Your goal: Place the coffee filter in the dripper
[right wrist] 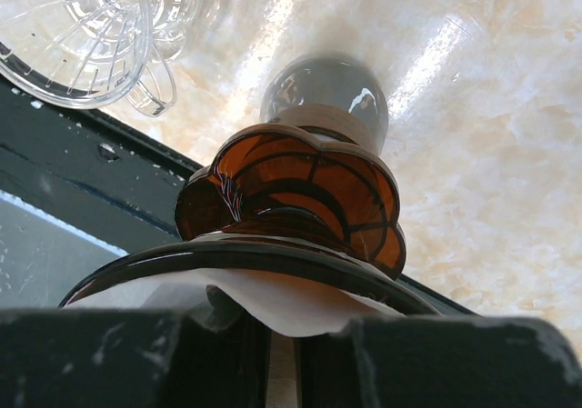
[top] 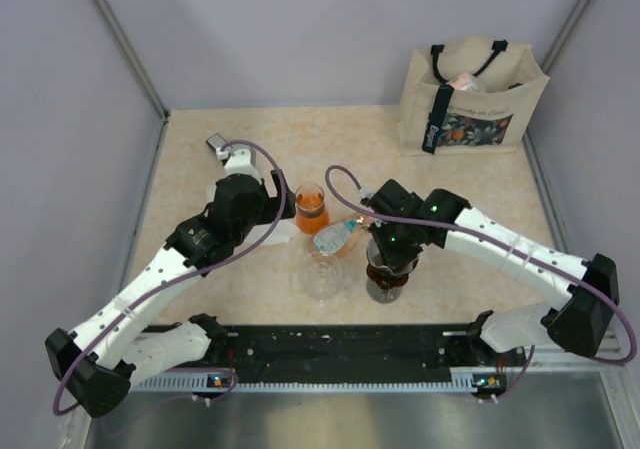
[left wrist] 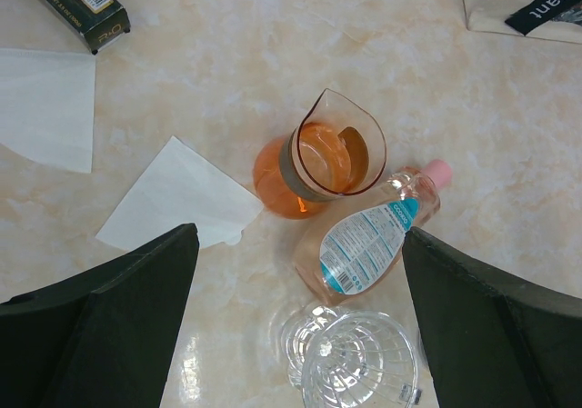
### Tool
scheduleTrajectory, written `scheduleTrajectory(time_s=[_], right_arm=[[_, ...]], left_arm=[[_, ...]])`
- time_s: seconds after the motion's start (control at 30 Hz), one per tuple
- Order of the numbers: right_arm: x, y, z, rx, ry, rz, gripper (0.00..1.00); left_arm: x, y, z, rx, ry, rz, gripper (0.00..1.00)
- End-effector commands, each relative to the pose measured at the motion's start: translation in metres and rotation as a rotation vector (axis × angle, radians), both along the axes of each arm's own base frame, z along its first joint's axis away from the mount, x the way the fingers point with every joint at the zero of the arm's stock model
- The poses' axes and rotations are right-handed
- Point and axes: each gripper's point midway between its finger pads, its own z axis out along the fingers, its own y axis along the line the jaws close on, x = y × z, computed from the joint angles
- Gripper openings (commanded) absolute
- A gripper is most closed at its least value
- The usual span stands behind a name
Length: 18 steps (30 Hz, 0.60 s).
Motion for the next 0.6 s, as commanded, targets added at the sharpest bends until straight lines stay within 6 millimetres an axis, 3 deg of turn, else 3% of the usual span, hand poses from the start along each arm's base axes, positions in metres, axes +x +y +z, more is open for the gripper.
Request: scheduleTrajectory(time_s=[0.0,0.2,0.57], right_arm=[[-0.013,0.001,-0.004,0.025,0.040,0.014,0.13],[-0.006,-0.007,0.002,0.039,-0.067,0.090,0.14],[-0.001,-0.002,0.010,0.052,-0.078,0.094,0.18]], left_arm=[[0.004,0.003,0.010,-0.003,-0.034,0.015,0.99],[0.003,0.006,0.011,0.003,-0.040,0.023,0.99],[0.003,0.006,0.009,0.010,-0.034,0.024,0.99]])
